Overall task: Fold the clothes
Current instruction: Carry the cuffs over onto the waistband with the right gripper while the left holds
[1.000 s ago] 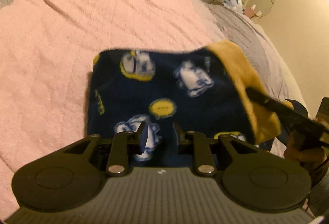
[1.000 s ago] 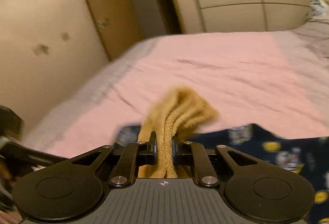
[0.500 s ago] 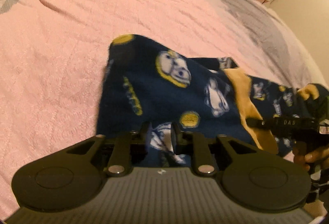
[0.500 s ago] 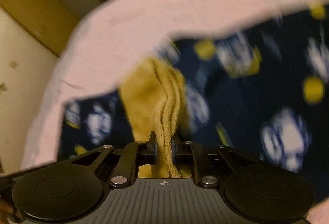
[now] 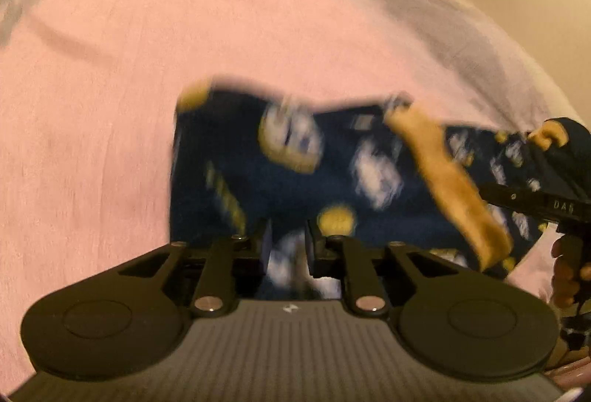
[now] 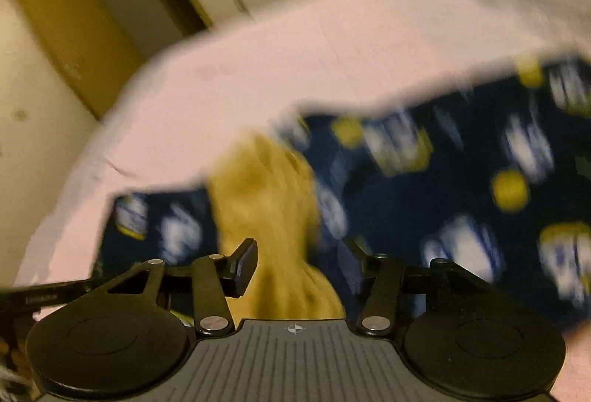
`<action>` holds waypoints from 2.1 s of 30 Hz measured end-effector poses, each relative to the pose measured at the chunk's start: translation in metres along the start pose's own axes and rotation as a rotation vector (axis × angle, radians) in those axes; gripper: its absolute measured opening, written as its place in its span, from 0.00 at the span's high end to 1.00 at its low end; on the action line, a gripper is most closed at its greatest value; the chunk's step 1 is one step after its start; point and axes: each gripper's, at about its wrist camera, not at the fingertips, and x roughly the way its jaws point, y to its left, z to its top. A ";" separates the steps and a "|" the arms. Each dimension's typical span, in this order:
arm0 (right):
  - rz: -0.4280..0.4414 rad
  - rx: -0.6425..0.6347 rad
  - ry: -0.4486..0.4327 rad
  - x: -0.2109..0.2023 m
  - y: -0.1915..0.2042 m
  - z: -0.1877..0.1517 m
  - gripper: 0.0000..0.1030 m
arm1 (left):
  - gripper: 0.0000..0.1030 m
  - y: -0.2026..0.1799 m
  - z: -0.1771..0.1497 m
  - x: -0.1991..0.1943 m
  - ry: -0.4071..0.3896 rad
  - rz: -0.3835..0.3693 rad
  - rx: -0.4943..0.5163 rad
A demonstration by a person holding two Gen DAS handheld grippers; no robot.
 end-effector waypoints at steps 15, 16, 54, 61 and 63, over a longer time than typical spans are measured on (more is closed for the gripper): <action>-0.073 -0.129 -0.145 -0.024 0.011 -0.033 0.49 | 0.79 -0.030 -0.023 -0.026 -0.156 0.157 0.223; -0.047 -0.145 -0.135 -0.032 0.016 -0.039 0.49 | 0.79 -0.037 -0.033 -0.035 -0.164 0.158 0.246; -0.041 -0.270 -0.045 0.089 0.057 0.030 0.79 | 0.84 -0.017 0.031 0.054 -0.088 0.376 -0.006; -0.072 -0.103 0.045 0.133 0.018 0.024 0.87 | 0.84 0.015 0.008 0.086 -0.064 0.328 -0.075; -0.055 -0.064 0.032 0.124 0.014 0.027 0.87 | 0.84 0.011 0.010 0.072 -0.067 0.339 -0.080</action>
